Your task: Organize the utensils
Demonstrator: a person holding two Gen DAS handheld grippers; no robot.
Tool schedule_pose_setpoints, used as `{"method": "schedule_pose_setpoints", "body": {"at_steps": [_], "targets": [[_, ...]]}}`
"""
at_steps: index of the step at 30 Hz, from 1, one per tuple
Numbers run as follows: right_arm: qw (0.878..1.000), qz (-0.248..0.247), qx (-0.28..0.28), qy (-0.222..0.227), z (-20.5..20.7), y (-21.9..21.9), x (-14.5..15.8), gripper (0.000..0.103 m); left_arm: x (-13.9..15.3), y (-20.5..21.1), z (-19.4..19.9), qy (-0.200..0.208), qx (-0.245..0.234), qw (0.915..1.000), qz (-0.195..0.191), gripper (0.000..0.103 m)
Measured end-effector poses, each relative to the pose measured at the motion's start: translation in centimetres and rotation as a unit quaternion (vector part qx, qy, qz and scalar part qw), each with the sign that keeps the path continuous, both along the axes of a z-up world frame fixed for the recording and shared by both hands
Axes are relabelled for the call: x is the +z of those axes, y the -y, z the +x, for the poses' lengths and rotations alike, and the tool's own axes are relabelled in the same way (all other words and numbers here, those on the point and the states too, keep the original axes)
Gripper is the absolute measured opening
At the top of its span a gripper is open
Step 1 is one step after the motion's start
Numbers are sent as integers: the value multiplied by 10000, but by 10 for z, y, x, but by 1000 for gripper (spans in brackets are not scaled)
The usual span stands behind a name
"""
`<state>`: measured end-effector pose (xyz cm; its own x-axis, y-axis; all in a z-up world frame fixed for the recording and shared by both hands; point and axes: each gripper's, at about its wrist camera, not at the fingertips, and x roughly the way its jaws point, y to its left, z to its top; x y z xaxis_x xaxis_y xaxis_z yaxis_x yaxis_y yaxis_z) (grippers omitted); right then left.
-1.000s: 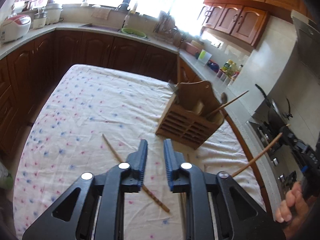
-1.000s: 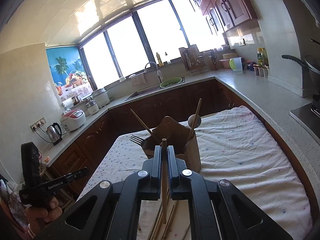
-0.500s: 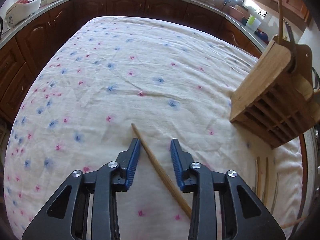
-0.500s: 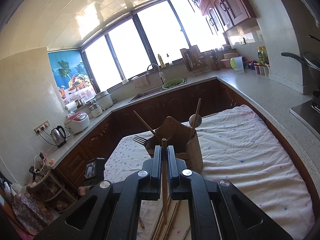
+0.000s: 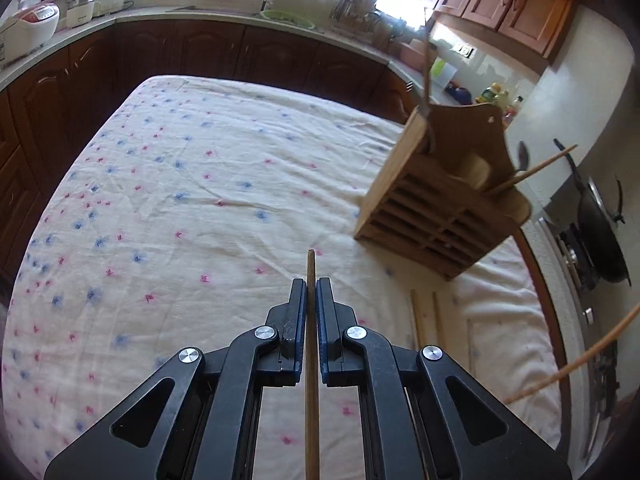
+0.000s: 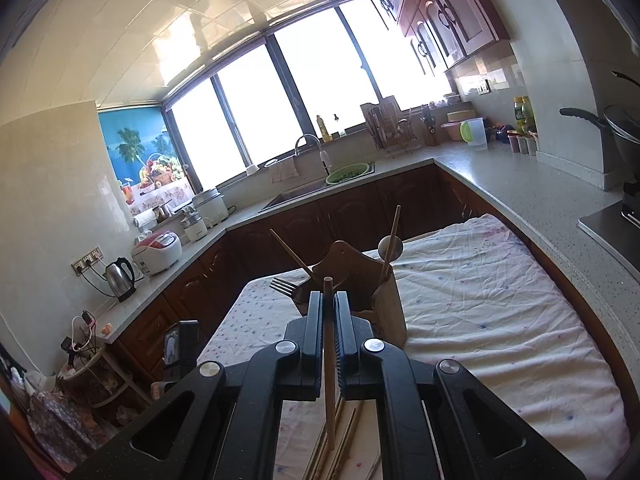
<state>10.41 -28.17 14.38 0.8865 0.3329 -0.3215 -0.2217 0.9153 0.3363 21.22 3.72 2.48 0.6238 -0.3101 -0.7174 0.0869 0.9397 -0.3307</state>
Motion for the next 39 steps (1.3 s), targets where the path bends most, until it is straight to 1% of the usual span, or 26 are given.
{"method": "schedule_pose_setpoints", "body": {"at_steps": [5,10,15,20,25,28,32,35,39], "targets": [[10000,1,26,67,-3,-3,5,5,48,-1,-30,566,-209,9979,-238,4],[9998,-36,36,180,-6,-6,12,5,86,-3,-48,1009,-340,9938,-312,4],[9995,-66,9,305,-7,-6,20,5,106,-5,-54,1290,-387,9902,-361,4],[9994,-99,-1,340,-3,-7,23,5,118,-4,-55,1461,-376,9878,-373,4],[9993,-103,-31,370,6,-6,25,5,132,-2,-51,1658,-351,9847,-416,4],[9990,-113,-71,426,12,-4,28,5,145,0,-44,1831,-326,9815,-465,4],[9980,-134,-168,599,25,-2,39,5,167,6,-31,2168,-264,9746,-500,4],[9966,-137,-278,768,40,0,51,5,183,12,-16,2435,-103,9690,-408,4],[9940,-120,-454,988,61,4,66,5,196,17,10,2652,52,9624,-577,4]]}}
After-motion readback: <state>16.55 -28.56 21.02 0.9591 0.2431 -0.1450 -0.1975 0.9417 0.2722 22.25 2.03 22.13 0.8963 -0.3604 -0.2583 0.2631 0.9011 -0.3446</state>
